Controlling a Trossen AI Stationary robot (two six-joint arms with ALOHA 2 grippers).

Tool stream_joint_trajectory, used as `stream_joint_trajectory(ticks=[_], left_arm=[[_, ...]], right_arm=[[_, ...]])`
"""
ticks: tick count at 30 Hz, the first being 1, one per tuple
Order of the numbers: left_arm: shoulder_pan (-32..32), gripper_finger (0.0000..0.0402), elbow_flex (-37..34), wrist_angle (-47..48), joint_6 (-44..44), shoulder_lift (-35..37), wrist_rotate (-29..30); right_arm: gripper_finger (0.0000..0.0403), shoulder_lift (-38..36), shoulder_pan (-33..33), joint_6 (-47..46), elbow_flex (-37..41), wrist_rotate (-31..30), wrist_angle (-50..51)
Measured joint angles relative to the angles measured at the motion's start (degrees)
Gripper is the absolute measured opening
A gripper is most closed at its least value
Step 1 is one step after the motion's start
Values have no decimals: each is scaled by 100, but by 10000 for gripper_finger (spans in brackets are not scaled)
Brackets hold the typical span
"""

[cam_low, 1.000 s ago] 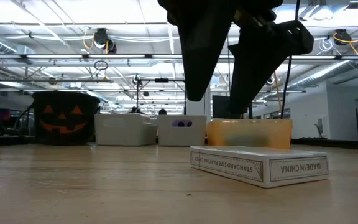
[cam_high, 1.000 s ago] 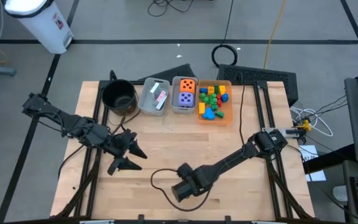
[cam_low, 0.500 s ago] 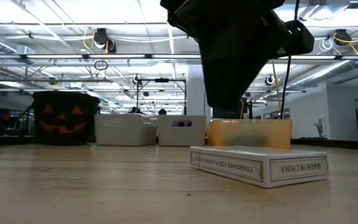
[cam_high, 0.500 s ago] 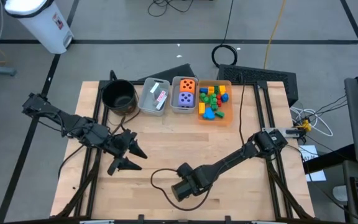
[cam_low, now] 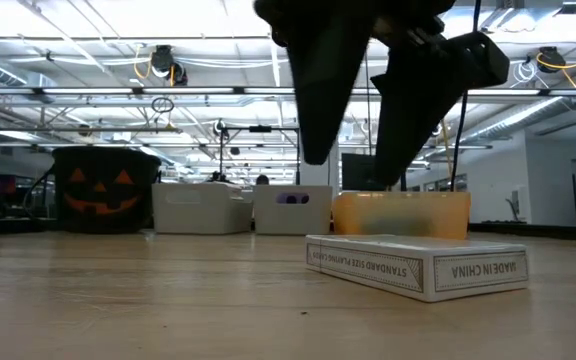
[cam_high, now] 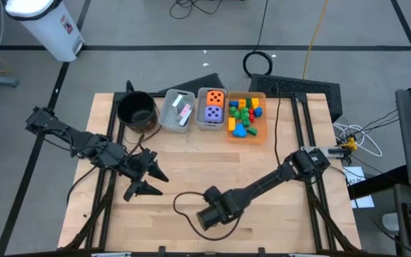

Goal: Pick & Place Toys
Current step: Put the brown deck of cards into the left gray bin

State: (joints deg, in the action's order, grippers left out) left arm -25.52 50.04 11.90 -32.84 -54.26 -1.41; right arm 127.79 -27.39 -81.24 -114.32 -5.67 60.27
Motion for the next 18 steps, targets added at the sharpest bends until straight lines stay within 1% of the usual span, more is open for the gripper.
stream_joint_trajectory(ticks=[4, 8, 10, 13, 15, 18], left_arm=[[0, 278, 0, -1, 15, 0, 0], [0, 278, 0, 0, 42, 0, 0], [-2, 278, 0, 0, 68, 0, 0], [0, 278, 0, -1, 68, 0, 0], [-2, 278, 0, -1, 68, 0, 0], [-2, 278, 0, -2, 68, 0, 0]], right_arm=[[284, 0, 35, 17, 0, 16, 38], [325, 0, 47, 264, 0, 22, 351], [338, -6, 47, 312, 78, 35, 538], [350, -9, 69, 110, 393, 322, 490], [354, 9, 76, -36, 596, 613, 260], [358, -26, 97, -14, 875, 978, -381]])
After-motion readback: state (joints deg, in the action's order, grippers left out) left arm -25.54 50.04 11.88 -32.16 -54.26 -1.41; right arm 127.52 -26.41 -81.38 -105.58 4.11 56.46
